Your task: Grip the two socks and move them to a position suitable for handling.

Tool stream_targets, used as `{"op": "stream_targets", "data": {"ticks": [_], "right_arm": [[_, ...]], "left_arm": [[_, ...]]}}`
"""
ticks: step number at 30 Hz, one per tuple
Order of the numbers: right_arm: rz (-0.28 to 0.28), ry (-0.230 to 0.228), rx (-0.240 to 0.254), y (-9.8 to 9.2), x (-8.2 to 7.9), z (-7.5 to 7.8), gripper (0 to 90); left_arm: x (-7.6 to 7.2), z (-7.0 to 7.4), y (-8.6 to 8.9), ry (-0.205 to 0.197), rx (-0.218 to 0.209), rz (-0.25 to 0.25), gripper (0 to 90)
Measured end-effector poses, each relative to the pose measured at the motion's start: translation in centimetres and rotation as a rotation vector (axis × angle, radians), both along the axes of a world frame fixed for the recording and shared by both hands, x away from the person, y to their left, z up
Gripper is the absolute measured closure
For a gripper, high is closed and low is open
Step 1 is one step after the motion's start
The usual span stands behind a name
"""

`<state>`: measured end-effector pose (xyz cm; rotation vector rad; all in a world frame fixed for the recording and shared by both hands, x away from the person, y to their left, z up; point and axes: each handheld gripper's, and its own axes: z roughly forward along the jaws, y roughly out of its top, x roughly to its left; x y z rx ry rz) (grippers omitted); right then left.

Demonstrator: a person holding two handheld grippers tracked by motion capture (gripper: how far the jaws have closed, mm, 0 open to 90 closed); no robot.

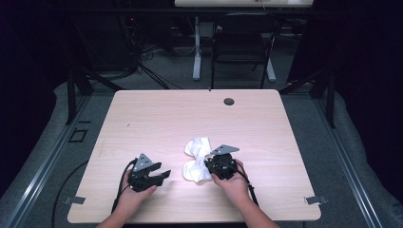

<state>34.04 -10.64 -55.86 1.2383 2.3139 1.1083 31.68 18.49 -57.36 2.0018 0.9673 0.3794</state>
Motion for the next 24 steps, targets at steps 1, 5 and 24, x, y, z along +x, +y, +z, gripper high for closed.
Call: {"op": "stream_targets", "data": {"ticks": [1,5,24], "right_arm": [[-0.001,0.005,-0.007,0.4,0.2,-0.3,80.5],[0.013,0.015,-0.014,0.7,0.3,-0.7,83.8],[0.028,0.014,-0.028,1.4,0.0,-2.1,88.5]], "left_arm": [[0.0,0.0,0.0,0.002,-0.001,0.001,46.2],[0.0,0.0,0.0,0.001,-0.005,0.0,46.2],[0.1,-0.2,-0.1,0.011,0.004,-0.006,46.2]]}}
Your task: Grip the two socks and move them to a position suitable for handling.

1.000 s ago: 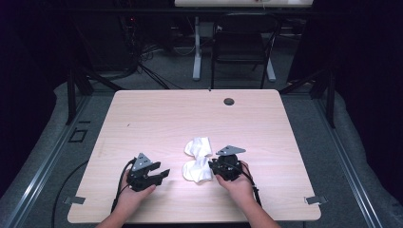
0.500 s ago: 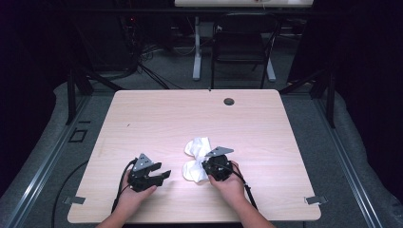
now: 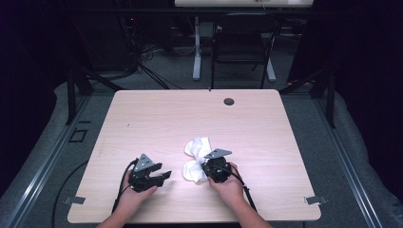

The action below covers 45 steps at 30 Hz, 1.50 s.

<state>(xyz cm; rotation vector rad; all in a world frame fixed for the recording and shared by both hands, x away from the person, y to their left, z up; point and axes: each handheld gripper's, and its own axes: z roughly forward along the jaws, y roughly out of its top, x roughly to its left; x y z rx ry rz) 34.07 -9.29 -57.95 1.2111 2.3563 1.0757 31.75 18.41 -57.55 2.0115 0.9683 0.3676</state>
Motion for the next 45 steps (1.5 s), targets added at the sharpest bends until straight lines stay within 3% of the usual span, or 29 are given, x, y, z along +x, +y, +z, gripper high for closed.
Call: {"op": "stream_targets", "data": {"ticks": [15,31,45], "right_arm": [[0.066,0.003,-0.019,0.7,-1.0,0.1,88.7],[0.128,0.008,-0.001,1.8,-1.7,0.0,88.3],[0.158,0.001,0.004,2.3,-1.9,-0.1,87.8]], "left_arm": [[-0.2,0.0,-0.2,0.0,-0.005,0.002,48.6],[-0.5,-0.1,-0.9,0.032,0.003,-0.055,59.9],[-0.9,-0.6,-1.9,0.063,0.004,-0.088,63.9]]}}
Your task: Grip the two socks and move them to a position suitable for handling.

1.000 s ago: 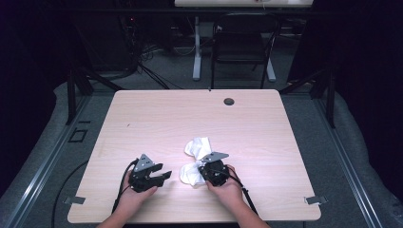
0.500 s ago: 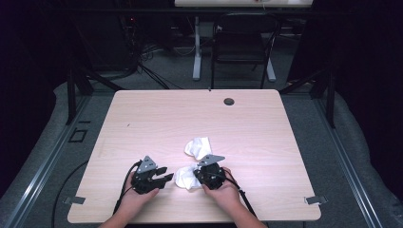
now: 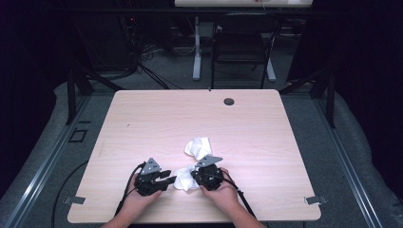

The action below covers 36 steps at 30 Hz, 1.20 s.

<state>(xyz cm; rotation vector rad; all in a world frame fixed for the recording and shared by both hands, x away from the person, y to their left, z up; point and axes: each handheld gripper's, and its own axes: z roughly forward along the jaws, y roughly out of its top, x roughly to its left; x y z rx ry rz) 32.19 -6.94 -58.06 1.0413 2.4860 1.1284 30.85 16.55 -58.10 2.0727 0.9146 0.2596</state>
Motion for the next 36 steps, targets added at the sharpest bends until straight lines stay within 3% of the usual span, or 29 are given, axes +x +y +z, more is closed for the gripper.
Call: {"op": "stream_targets", "data": {"ticks": [8,12,16,17,23,29,36], "right_arm": [[-0.001,-0.002,0.006,0.2,-0.1,0.0,85.4],[-0.002,-0.007,0.003,0.2,-0.1,0.2,79.2],[0.011,-0.028,0.033,0.7,-0.7,0.8,74.5],[0.036,-0.03,0.046,1.2,-1.1,1.0,72.7],[0.085,-0.032,0.015,2.3,-1.6,0.7,68.4],[0.096,-0.026,-0.005,2.8,-1.8,0.3,63.5],[0.096,-0.067,-0.052,3.1,-2.0,-0.1,69.3]], "left_arm": [[-0.2,-0.2,-0.4,0.007,0.013,-0.031,67.4],[-0.3,-0.3,-0.5,0.007,0.017,-0.039,70.0],[-0.3,-0.3,-0.6,0.003,0.021,-0.05,76.2],[-0.4,-0.4,-0.8,0.003,0.019,-0.051,77.7],[-0.5,-0.4,-0.9,0.012,0.012,-0.062,83.7],[-0.4,-0.4,-0.8,0.017,0.009,-0.061,87.1],[-0.4,-0.4,-0.8,0.021,0.005,-0.061,88.5]]}}
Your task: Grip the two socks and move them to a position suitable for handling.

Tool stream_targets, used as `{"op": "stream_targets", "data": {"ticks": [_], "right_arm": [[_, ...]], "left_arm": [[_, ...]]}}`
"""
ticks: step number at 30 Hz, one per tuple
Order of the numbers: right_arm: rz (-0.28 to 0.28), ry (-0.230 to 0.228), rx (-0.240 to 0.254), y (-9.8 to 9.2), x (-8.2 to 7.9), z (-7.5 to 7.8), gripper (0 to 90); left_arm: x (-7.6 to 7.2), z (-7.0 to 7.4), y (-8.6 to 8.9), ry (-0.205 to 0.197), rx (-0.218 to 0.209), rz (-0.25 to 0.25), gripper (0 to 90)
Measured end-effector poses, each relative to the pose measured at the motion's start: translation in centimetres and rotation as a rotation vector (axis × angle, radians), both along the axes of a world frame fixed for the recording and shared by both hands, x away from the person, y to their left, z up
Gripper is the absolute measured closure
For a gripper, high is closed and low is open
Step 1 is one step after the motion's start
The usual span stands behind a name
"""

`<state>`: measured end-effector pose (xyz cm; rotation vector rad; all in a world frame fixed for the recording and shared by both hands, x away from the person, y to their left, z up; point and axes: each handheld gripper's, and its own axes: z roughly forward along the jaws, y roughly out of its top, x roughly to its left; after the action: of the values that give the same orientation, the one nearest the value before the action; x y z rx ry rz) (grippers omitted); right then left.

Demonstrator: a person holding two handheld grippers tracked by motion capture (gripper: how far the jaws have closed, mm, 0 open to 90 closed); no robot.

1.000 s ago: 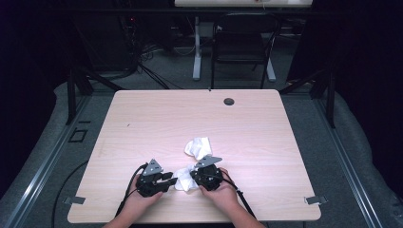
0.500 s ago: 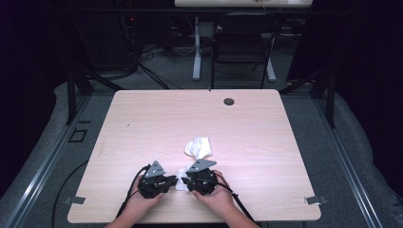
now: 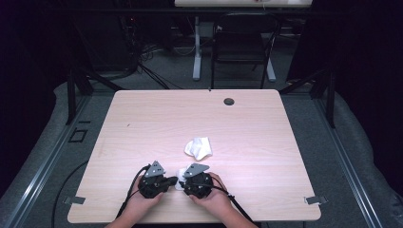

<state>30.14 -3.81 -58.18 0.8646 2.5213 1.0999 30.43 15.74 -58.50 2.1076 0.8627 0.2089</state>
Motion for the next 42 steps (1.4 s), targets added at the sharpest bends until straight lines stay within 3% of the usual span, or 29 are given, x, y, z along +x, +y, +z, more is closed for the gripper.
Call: {"op": "stream_targets", "data": {"ticks": [9,18,25,33,42], "right_arm": [[-0.018,0.026,0.01,-0.5,0.4,0.2,86.4],[-0.02,0.01,0.031,-1.2,0.3,1.1,87.0],[-0.047,-0.001,0.104,-3.0,0.2,3.3,87.1],[-0.078,-0.015,0.107,-5.2,-0.2,5.2,87.1],[-0.109,0.037,0.09,-7.6,-0.5,4.1,86.9]], "left_arm": [[0.1,0.1,0.2,0.002,0.002,0.012,89.7],[0.3,0.3,0.5,0.013,-0.004,0.017,89.8],[0.2,0.6,0.7,0.008,-0.006,0.035,89.8],[0.2,0.9,1.2,0.009,-0.024,0.045,89.8],[0.1,1.1,1.4,0.017,-0.017,0.056,89.9]]}}
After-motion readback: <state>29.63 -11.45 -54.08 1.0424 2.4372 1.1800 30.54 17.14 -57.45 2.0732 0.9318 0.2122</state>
